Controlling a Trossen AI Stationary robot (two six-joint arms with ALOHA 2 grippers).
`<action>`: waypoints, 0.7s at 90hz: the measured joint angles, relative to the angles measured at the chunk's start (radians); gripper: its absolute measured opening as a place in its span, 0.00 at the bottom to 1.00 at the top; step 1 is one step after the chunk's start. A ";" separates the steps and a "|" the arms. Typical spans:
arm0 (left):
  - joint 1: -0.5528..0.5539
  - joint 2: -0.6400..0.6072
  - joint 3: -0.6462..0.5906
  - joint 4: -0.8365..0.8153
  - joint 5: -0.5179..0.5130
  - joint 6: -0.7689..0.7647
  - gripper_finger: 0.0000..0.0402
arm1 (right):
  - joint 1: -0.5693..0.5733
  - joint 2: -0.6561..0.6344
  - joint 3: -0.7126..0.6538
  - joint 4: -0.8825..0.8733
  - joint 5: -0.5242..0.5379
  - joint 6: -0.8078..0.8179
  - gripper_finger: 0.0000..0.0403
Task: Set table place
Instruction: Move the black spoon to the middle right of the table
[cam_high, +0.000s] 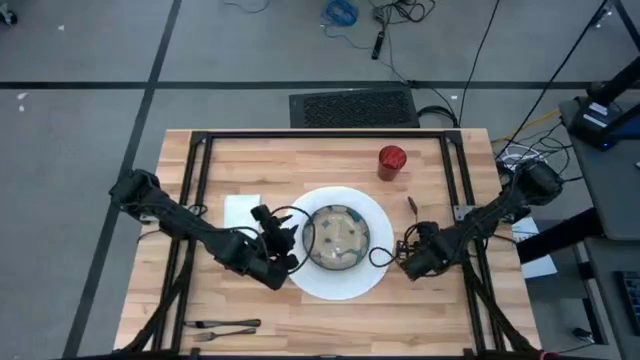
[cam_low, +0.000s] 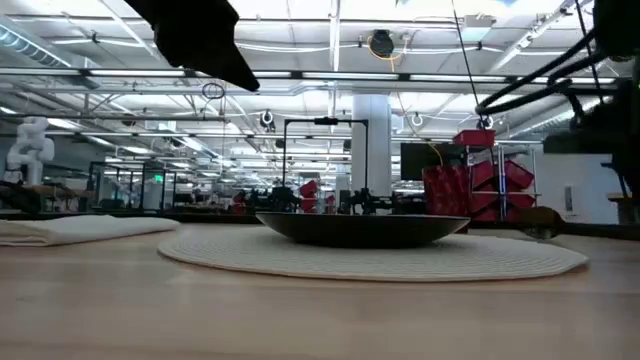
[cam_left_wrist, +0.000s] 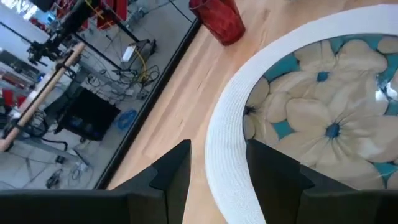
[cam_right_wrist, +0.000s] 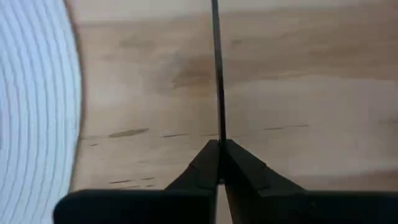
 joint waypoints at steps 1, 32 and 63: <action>0.000 0.000 0.000 0.000 -0.001 0.000 0.35 | 0.000 -0.009 -0.010 0.014 0.002 0.000 0.00; 0.014 0.000 0.000 0.009 -0.001 -0.013 0.35 | 0.013 -0.246 -0.126 0.023 0.033 0.030 0.00; -0.028 0.000 0.000 0.000 0.008 -0.059 0.35 | 0.015 -0.247 -0.129 0.027 -0.015 0.030 0.09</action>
